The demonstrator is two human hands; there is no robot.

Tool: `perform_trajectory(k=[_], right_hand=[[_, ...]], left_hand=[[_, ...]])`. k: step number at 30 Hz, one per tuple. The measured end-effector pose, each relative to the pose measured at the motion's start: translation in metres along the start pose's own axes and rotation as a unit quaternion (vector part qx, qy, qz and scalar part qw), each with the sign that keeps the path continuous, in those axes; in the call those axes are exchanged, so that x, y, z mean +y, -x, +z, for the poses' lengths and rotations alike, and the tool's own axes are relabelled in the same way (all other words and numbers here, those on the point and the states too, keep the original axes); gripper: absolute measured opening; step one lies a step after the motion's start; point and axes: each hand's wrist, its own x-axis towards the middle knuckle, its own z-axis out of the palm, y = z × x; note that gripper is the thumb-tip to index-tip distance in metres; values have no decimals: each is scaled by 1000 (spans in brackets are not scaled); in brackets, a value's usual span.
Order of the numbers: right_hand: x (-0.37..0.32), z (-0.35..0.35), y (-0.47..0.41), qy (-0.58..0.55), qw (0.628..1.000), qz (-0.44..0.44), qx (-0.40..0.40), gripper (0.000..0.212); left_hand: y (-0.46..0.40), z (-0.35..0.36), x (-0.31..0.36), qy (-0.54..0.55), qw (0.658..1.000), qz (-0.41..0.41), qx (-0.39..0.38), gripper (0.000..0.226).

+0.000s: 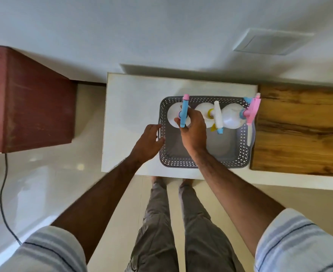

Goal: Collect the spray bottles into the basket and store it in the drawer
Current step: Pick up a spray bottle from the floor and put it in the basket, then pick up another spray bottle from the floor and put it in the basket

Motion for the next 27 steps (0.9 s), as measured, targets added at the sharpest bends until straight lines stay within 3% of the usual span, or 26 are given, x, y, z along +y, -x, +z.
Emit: perform_trajectory(k=[6, 12, 15, 18, 20, 22, 27], right_hand=[[-2, 2, -13, 15, 1000, 13, -1, 34], [-16, -13, 4, 28, 990, 96, -100, 75], [-30, -33, 36, 42, 981, 114, -152, 81], [-50, -53, 73, 121, 960, 74, -241, 82], [-64, -64, 94, 278, 904, -43, -322, 82], [-81, -70, 108, 403, 815, -197, -368, 84], [-137, -65, 140, 461, 668, -435, -389, 88]], left_hand=[[-2, 0, -2, 7, 1000, 6, -10, 52], [17, -13, 7, -20, 1000, 6, -20, 54], [49, -22, 19, -153, 988, 9, 12, 60], [94, -29, 31, -284, 958, -14, 37, 71], [132, -29, 37, -329, 942, -47, 47, 77], [169, -26, 38, -326, 939, -79, 80, 79], [278, -8, 22, -268, 929, -177, 185, 82]])
